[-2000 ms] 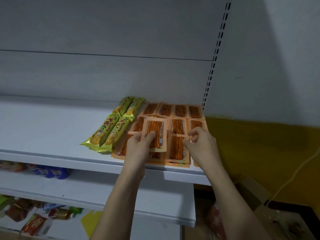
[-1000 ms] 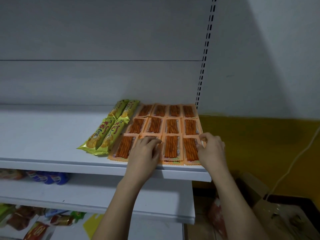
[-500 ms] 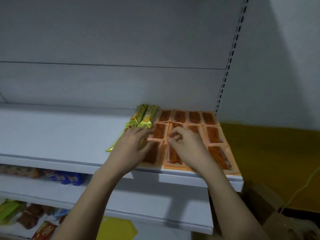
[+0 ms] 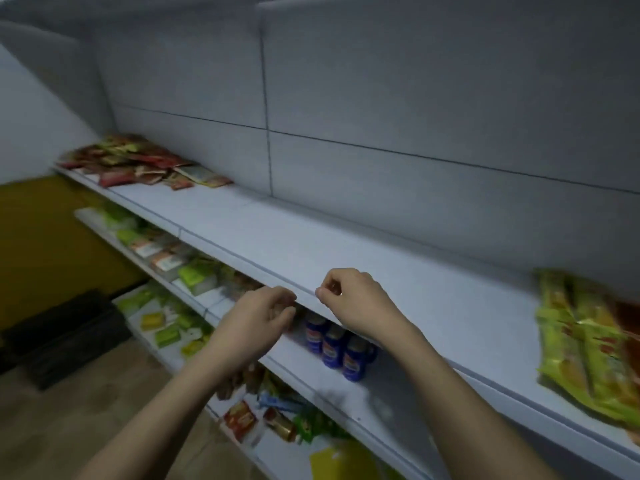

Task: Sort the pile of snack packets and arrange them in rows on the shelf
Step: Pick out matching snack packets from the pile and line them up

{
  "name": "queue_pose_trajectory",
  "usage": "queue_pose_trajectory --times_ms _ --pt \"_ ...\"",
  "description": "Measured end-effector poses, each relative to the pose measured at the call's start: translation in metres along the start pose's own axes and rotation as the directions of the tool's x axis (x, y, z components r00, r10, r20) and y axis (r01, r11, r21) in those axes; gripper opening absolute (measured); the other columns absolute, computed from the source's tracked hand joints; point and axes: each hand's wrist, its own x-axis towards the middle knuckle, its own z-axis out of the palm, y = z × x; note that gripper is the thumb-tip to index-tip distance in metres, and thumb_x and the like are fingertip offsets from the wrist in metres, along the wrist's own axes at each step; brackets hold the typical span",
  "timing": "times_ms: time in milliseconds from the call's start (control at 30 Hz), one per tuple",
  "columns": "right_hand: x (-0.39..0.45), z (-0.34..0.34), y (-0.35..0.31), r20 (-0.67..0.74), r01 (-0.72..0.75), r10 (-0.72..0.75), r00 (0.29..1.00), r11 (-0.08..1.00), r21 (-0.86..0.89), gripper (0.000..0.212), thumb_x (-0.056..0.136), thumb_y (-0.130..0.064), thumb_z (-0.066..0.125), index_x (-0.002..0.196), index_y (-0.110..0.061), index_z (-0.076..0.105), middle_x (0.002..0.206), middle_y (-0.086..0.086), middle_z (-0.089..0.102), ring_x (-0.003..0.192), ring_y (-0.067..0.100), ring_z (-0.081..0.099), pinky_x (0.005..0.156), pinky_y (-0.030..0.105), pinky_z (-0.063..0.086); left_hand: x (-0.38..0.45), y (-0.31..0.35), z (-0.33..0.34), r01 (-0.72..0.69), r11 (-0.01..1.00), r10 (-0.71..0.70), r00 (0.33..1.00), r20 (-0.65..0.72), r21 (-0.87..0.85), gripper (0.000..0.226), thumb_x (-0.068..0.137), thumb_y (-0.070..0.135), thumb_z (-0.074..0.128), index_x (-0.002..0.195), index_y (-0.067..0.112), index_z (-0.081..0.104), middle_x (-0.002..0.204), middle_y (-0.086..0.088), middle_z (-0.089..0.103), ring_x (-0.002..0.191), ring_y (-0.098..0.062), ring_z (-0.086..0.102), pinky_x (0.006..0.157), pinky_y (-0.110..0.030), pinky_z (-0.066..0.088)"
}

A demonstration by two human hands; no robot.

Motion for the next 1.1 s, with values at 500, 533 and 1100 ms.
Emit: queue_pose_trajectory --times_ms 500,533,1100 --pt "0.233 0.114 -0.248 0.193 0.404 -0.377 0.906 0.907 -0.122 0.020 0.095 -0.035 0.055 0.096 -0.020 0.068 0.094 0.001 0.071 0.087 0.021 0.065 0.081 0.040 0.056 0.071 -0.233 -0.200 0.300 0.925 -0.264 0.949 -0.173 0.235 0.030 0.103 0.044 0.046 0.116 0.027 0.067 0.107 0.009 0.069 0.091 -0.011 0.062 0.071 -0.031 0.053" --pt "0.250 0.125 -0.255 0.202 0.399 -0.374 0.905 0.911 -0.102 0.020 0.095 -0.036 0.056 0.096 -0.020 0.068 0.094 0.001 0.071 0.088 0.022 0.065 0.082 0.040 0.056 0.082 -0.250 -0.207 0.316 0.916 -0.275 0.943 -0.185 0.247 0.031 0.102 0.046 0.046 0.114 0.027 0.067 0.105 0.008 0.069 0.090 -0.012 0.063 0.069 -0.031 0.053" --pt "0.554 0.238 -0.393 0.173 0.321 -0.346 0.922 0.934 0.160 0.047 0.095 -0.049 0.056 0.083 -0.004 0.060 0.085 0.012 0.071 0.079 0.030 0.067 0.078 0.046 0.055 0.297 -0.512 -0.342 0.360 0.886 -0.312 0.929 -0.197 0.293 0.030 0.101 0.045 0.046 0.117 0.028 0.065 0.111 0.007 0.068 0.094 -0.012 0.062 0.073 -0.030 0.053"
